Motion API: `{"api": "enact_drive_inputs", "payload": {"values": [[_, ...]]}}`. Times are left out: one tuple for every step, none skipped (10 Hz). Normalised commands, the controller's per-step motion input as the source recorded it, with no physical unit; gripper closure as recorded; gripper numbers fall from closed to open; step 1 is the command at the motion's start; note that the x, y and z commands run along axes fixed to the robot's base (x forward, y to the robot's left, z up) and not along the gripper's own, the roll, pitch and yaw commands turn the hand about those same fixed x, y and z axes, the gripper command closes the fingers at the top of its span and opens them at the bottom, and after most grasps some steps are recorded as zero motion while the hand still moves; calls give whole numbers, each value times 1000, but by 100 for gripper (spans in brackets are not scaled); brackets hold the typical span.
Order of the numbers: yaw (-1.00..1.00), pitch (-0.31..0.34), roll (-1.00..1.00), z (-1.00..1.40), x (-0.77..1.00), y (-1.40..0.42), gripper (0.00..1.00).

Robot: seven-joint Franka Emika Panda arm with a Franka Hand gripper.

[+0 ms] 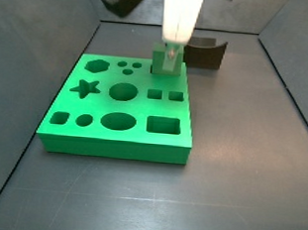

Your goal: Insert the arch object.

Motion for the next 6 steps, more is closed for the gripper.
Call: {"api": "enact_drive_inputs", "payload": {"values": [[-6, 0, 0, 0, 0, 0, 0], [31, -16, 133, -123, 0, 9, 0], [60, -36, 144, -226, -69, 34, 0], [0, 0, 29, -117, -157, 97, 0], [0, -36, 106, -223, -240, 117, 0], [0, -41, 87, -269, -243, 123, 0]]}}
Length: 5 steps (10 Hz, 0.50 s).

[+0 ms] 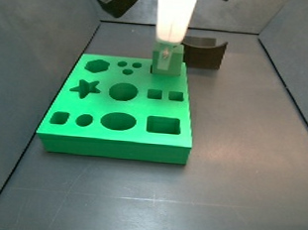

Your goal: Insert the arch object.

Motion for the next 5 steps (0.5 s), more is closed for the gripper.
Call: {"api": "enact_drive_inputs", "payload": {"values": [[0, -31, 41, -237, -200, 100, 0], [0, -17, 40, -209, -186, 83, 0], [0, 0, 0, -151, -66, 23, 0], [0, 0, 0, -146, 34, 0, 0], [0, 0, 0, -206, 0, 0, 0]]}}
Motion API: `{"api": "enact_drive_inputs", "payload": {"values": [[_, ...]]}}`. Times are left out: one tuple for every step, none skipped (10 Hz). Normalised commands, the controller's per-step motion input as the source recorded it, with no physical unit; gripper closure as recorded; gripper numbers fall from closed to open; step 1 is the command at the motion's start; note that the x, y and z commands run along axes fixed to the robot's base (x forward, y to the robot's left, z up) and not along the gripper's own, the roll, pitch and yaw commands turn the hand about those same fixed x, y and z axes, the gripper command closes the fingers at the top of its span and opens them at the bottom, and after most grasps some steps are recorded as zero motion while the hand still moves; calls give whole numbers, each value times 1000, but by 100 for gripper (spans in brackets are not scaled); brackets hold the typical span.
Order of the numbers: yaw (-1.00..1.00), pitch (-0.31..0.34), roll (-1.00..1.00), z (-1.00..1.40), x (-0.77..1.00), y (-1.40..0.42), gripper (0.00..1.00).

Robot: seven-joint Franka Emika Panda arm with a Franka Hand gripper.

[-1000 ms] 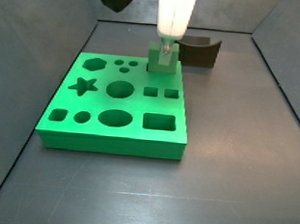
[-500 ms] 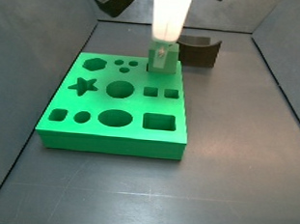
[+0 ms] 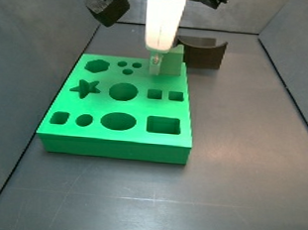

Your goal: Insert the arch object.

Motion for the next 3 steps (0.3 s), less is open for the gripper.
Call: {"api": "enact_drive_inputs", "payload": {"values": [[0, 0, -11, -20, 0, 0, 0], [0, 0, -7, 0, 0, 0, 0], [0, 0, 0, 0, 0, 0, 0]]}}
